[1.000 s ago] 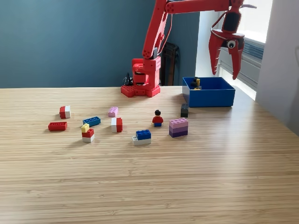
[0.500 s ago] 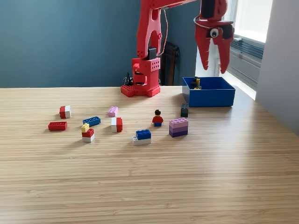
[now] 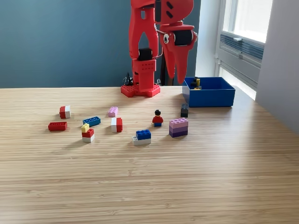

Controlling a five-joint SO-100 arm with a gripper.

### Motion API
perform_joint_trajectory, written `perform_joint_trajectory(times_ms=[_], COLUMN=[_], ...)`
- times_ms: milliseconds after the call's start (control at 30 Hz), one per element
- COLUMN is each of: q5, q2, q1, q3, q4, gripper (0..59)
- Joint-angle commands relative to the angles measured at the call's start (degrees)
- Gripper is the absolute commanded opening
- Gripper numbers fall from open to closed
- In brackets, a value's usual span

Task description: Grasp a lego block and put it in the bin.

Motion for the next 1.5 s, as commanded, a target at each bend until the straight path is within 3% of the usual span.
perform_joint_trajectory(times_ms=[33,1033,1500], q5=[-0.4,0.4,-4.5], q2=[5.2,5.1,5.0], q1=[1.1,2.8,16.6], q3=[0.6,5.9,9.5], q4=[-1.6,-6.8,-11.4], gripper=[20.1,20.2,20.2])
